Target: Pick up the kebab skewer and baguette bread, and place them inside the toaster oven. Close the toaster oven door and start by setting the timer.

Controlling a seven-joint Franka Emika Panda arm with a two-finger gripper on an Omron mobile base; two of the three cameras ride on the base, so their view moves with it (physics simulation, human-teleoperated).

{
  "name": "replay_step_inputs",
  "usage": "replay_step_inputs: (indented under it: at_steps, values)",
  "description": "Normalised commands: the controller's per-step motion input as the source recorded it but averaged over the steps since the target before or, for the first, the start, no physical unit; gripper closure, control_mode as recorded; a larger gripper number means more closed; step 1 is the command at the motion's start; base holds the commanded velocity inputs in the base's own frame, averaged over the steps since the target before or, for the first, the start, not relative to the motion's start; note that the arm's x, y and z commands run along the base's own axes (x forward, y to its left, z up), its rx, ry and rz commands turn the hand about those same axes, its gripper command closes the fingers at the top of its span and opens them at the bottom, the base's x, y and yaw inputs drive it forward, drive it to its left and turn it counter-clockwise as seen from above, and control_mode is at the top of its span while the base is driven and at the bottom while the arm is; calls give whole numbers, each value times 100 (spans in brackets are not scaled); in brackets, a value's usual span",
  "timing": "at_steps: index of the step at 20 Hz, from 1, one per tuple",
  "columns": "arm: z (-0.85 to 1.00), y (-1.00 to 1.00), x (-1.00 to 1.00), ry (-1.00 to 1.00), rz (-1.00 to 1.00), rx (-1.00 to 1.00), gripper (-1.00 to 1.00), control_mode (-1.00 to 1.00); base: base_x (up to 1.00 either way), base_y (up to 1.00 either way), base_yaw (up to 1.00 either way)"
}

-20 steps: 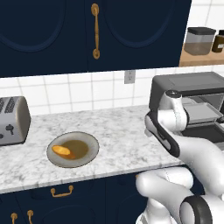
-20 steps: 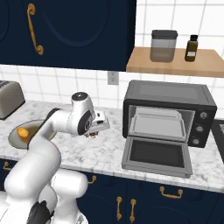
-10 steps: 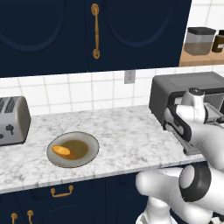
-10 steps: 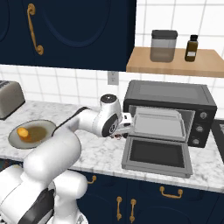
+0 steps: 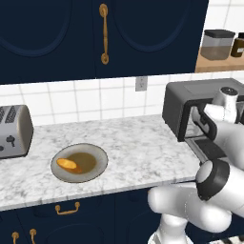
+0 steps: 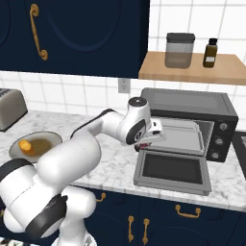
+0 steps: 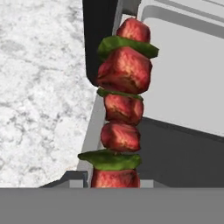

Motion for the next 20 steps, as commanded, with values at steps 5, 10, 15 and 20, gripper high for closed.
replay_step_inputs:
  at_steps: [5,10,15,20]
  values:
    - [0,-19,35,0,0,2,100,-100,0,0,0]
    - [-2,-17,22,-1,0,0,100,-100,0,0,0]
    - [-1,-22,22,-4,0,2,100,-100,0,0,0]
    - [-16,-14,12,-4,-1,5,100,-100,0,0,0]
